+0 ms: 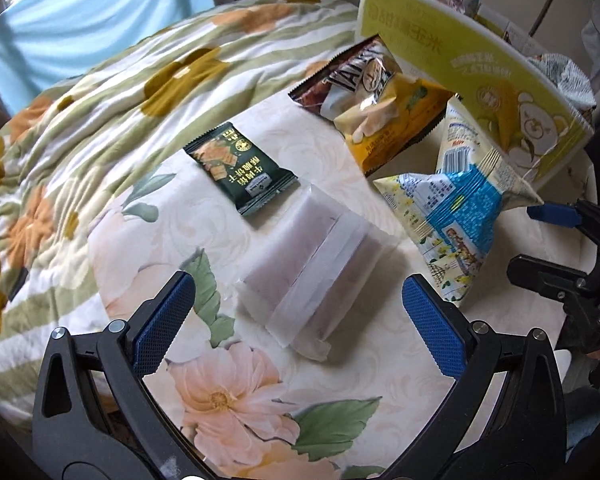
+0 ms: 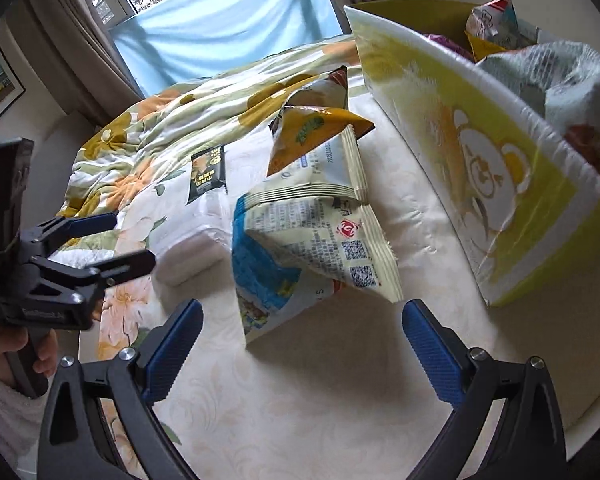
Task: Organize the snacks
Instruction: 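Grasp the white rectangular packet with the left tool while the right tool grasps the cream-and-blue bag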
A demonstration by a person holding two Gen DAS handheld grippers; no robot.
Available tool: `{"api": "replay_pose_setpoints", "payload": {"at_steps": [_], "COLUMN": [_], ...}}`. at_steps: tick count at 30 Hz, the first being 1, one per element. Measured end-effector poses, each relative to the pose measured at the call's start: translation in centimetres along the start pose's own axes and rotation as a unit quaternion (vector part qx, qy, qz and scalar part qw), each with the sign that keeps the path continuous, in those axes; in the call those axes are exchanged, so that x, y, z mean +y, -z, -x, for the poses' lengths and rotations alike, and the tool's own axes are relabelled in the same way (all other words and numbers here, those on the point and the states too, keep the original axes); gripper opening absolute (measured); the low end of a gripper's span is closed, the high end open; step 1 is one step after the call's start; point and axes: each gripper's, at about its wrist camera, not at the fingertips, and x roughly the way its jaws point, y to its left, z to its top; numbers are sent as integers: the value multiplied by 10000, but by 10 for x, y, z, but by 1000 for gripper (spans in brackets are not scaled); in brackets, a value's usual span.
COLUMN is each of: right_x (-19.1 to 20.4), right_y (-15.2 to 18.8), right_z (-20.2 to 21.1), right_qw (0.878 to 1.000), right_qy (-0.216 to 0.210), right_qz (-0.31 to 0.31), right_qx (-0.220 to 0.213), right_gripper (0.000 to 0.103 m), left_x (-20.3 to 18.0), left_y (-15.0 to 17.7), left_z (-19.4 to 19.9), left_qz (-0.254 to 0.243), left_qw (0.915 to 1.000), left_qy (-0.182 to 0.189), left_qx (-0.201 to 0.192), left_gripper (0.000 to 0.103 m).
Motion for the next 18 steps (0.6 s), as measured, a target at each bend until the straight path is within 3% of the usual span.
{"api": "replay_pose_setpoints", "payload": {"at_steps": [9, 12, 15, 18], "right_x": [-6, -4, 1, 5], "right_y": [-8, -10, -15, -19], "right_z": [-21, -25, -31, -36], "right_qw": [9997, 9996, 9993, 9984], "right_qy": [-181, -195, -149, -124], "right_qz": [154, 211, 338, 557], "right_qx": [-9, -27, -10, 11], "right_gripper": [99, 99, 99, 99], "left_x": [-6, -6, -8, -8], "left_y": [-9, -13, -14, -15], "left_z": [-43, -50, -54, -54], "left_qz": [-419, -435, -435, -342], "left_qw": [9987, 9983, 9982, 9983], "left_qy": [-11, 88, 71, 142], "left_qx": [298, 382, 407, 445], "left_gripper": [101, 88, 86, 76]}}
